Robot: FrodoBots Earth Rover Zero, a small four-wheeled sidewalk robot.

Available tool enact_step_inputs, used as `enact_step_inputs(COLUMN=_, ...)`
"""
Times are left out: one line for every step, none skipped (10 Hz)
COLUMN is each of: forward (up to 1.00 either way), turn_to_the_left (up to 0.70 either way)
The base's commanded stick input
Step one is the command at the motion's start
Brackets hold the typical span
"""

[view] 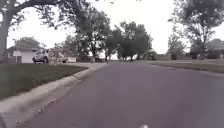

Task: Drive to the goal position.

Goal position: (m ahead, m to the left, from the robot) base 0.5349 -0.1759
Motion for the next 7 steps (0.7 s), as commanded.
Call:
enact_step_inputs(forward=1.0, turn_to_the_left=0.0)
enact_step_inputs(forward=1.0, turn_to_the_left=0.0)
enact_step_inputs(forward=1.0, turn_to_the_left=0.0)
enact_step_inputs(forward=1.0, turn_to_the_left=0.0)
enact_step_inputs(forward=1.0, turn_to_the_left=0.0)
enact_step_inputs(forward=1.0, turn_to_the_left=0.0)
enact_step_inputs(forward=1.0, turn_to_the_left=0.0)
